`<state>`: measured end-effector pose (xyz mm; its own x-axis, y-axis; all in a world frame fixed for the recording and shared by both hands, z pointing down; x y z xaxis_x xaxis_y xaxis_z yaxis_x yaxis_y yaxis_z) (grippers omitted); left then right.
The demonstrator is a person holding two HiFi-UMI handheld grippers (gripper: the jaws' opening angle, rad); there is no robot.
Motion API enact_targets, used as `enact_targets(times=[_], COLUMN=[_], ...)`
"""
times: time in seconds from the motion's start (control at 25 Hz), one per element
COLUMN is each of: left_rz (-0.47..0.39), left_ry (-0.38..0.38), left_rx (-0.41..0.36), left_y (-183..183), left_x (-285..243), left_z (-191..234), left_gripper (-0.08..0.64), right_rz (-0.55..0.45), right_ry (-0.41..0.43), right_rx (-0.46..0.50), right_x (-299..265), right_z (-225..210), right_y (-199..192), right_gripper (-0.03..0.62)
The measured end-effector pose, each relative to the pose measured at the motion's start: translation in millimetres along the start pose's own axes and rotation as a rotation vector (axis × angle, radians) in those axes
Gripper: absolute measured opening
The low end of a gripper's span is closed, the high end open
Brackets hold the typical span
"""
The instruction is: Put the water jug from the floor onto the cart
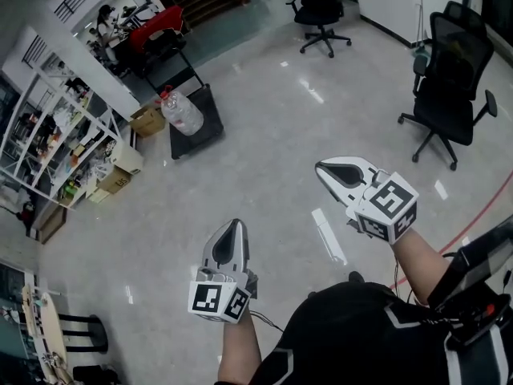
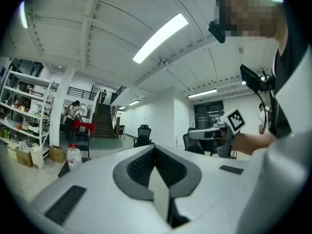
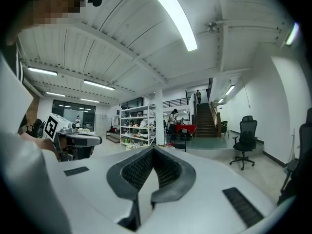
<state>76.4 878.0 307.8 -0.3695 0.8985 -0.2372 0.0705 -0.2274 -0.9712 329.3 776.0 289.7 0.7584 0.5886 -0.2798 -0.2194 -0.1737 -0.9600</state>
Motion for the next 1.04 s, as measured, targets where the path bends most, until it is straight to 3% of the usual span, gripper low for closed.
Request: enact_targets(times=[0.56,1.04], left_rz=[0.004,0.002], left_ry=[0.022,0.006], left_rx=[0.007,0.012], left_y=[8.4,7.3], left_x=[-3.5,-10.8], left_z=[-3.7,-12.6], left_gripper=[0.002,0.002], right_rz=[0.000,0.039], right_ry=[-0.013,-0.039], right_rx=[-0.053,-0.030], right_x=[3.4,8.6], right_z=[-6.0,-8.3], right_y=[-0.6,-6.0], right_gripper=[0.002,0.003])
Point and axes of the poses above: the fingertips, and each gripper's own axes: x backward along the fingers, z to its left, y out of its top, the point moved 7 cm from there along x, backward along the fingers, and after that the axes turned 11 degrees about z, right-handed, at the moved point
